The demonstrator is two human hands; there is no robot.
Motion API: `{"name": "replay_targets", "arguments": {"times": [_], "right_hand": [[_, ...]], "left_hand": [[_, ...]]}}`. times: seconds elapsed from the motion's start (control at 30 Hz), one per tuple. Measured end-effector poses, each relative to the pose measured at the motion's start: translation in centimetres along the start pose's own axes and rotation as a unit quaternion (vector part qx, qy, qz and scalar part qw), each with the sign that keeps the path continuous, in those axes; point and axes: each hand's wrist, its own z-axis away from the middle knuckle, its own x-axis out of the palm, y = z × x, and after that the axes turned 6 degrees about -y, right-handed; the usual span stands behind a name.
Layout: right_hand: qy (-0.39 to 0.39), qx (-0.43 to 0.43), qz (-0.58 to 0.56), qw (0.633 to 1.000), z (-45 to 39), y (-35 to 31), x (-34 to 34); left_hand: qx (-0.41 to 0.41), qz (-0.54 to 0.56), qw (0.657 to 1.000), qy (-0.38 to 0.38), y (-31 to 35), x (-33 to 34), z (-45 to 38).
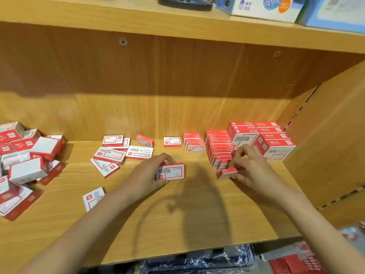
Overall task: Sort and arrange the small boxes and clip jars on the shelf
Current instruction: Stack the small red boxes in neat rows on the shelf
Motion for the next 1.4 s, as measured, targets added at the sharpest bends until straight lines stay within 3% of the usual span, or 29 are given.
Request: {"name": "replay_targets", "arguments": {"times": [0.1, 0.2, 0.47, 0.63, 0.73, 0.83, 0.9, 1.07, 1.27, 1.4], "right_hand": [[0.046, 0.09, -0.004, 0.995, 0.4, 0.2, 1.9], [0.082, 0.14, -0.094, 0.982, 0.6, -0.2, 2.6], [0.083, 0.135, -0.115, 0.981, 0.4, -1.0, 2.6], [0.16, 0.051, -0.081, 0.982, -0.4, -2.1, 0.6], [0.07, -0.02, -0.125, 0.989, -2.3, -4.5, 0.7], [-0.037, -0.056, -0.046, 0.997, -3.6, -6.6, 2.1], [-0.031, -0.071, -0.036, 0.996, -3.9, -6.8, 2.4], [0.018, -0.066, -0.157, 0.985, -3.5, -4.0, 0.0], [-0.038, -0.034, -0.147, 0.988, 0.3, 0.6, -1.9], [0.002, 0.02, -0.107, 0.994, 1.7, 1.3, 0.1]], "left_hand": [[0.004, 0.003, 1.0, -0.003, 0.5, 0.6, -0.5], [0.009, -0.001, 1.0, -0.003, 0.5, 0.8, -0.9], [0.014, 0.003, 1.0, 0.004, 0.9, 1.4, -1.6], [0.037, 0.05, 0.998, 0.017, 1.0, 1.9, -1.6], [0.053, 0.055, 0.996, 0.043, 1.2, 2.4, -1.5], [0.042, 0.063, 0.995, 0.061, 0.9, 2.7, -1.2], [0.04, 0.07, 0.994, 0.072, 0.7, 2.5, -1.2], [0.047, 0.09, 0.99, 0.101, 1.7, 1.5, -1.6], [0.077, 0.056, 0.994, 0.051, 2.5, 3.2, -3.1], [0.091, 0.037, 0.995, -0.013, 3.6, 4.7, -4.5]]}}
